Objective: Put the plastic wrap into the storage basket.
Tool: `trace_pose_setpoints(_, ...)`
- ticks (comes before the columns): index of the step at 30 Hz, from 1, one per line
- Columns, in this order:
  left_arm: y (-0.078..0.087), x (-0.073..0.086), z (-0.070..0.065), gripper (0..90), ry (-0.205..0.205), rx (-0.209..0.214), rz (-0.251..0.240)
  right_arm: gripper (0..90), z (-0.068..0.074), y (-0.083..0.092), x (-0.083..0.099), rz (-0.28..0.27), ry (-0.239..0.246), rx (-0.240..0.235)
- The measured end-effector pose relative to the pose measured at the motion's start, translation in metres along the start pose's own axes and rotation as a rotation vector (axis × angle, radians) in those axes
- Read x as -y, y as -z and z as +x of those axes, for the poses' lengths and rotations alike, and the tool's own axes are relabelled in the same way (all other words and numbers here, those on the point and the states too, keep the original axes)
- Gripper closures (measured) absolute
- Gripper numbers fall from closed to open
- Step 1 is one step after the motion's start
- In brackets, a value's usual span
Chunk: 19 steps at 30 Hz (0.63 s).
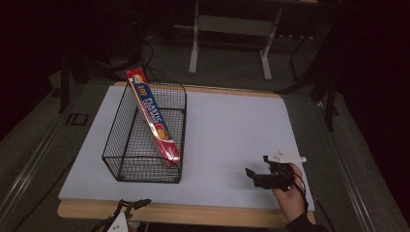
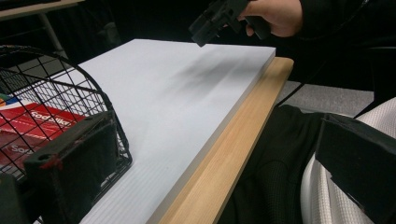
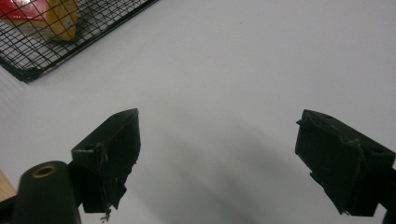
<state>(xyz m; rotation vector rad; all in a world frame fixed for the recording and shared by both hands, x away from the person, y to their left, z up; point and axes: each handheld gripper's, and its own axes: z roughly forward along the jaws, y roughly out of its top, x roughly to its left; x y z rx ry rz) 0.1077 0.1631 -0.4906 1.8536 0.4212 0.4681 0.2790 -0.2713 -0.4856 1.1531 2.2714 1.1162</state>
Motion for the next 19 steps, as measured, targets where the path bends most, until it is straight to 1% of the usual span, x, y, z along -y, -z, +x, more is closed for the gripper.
trace_pose_setpoints(5, 0.000, 0.000, 0.000, 0.1, -0.001, 0.000, 0.001, 14.0, -0.006, 0.004, 0.008, 0.005, -0.001, 0.009)
trace_pose_setpoints(8, 0.000, 0.000, 0.000, 0.1, -0.003, -0.001, 0.000, 14.0, -0.009, 0.004, 0.012, 0.006, -0.008, 0.022)
trace_pose_setpoints(14, 0.001, 0.000, 0.000, 0.1, -0.004, -0.001, 0.000, 14.0, -0.011, 0.001, 0.012, 0.003, 0.005, 0.029)
trace_pose_setpoints(19, 0.001, 0.000, 0.000, 0.1, -0.004, 0.000, -0.002, 14.0, -0.012, -0.001, 0.014, 0.011, 0.004, 0.029)
